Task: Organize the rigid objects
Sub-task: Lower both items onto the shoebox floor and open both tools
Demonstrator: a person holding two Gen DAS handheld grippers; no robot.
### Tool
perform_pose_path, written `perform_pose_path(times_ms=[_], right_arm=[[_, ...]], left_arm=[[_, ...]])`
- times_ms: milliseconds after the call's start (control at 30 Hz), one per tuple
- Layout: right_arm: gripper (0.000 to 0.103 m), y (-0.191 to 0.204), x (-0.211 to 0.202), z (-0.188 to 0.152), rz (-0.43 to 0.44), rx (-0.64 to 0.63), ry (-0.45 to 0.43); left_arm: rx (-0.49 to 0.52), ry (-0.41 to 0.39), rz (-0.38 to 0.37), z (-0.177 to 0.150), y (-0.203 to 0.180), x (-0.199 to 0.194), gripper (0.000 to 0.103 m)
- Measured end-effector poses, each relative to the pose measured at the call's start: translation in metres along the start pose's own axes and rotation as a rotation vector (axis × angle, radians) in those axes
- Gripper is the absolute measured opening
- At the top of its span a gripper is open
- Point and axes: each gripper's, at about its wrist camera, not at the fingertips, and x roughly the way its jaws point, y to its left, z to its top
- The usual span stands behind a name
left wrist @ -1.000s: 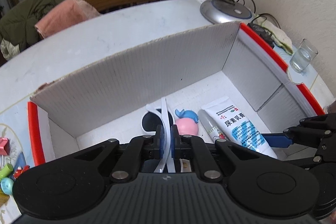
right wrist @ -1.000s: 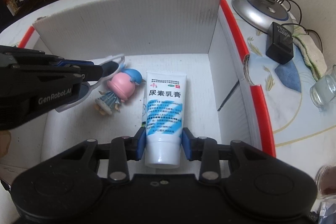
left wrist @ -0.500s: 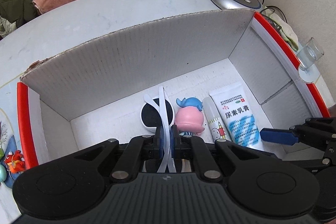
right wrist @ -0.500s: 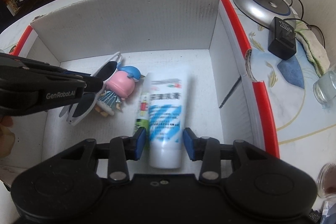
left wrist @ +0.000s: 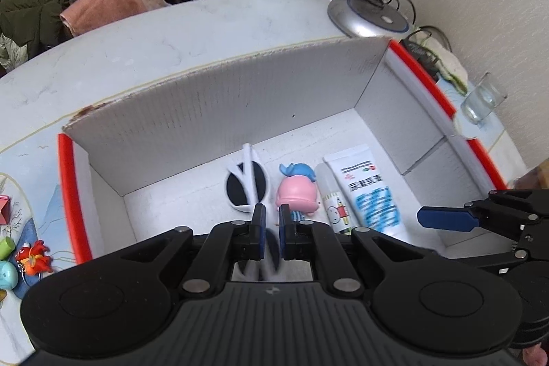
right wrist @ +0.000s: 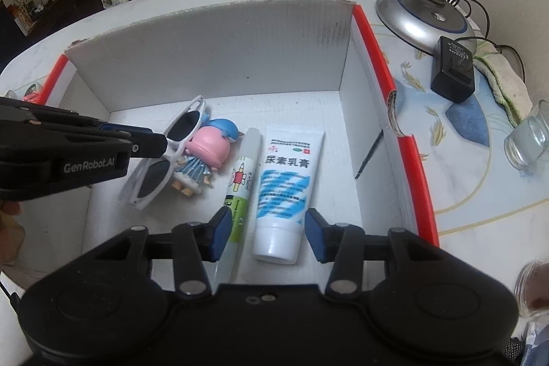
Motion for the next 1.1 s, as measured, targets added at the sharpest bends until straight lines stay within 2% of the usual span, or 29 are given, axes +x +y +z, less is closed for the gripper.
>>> perform_pose_path(times_ms=[67, 100, 567, 733, 1100], right_arm=[[0.058, 0.0, -0.005, -0.001, 0.006, -0.001, -0.013], [0.059, 0.001, -0.008, -0.001, 0.009, -0.004, -0.02], [0.064, 0.011, -0.05, -0.007, 0.053, -0.023, -0.094], [0.071, 0.019, -0.066, -0.013, 0.062, -0.032, -0.129], [0.078, 0.05, -0.095, -0.024, 0.102, -0.048, -0.183]], left_arm=[[0.003, -0.013, 0.002, -0.001, -0.001, -0.008, 0.007], [0.005, -0.02, 0.002, -0.002, -0.002, -0.011, 0.007], [-0.016, -0.143, 0.004, -0.022, 0.002, -0.074, 0.007], [-0.026, -0.193, 0.009, -0.035, 0.009, -0.1, 0.007], [-0.034, -0.293, 0.041, -0.074, 0.042, -0.154, 0.007]])
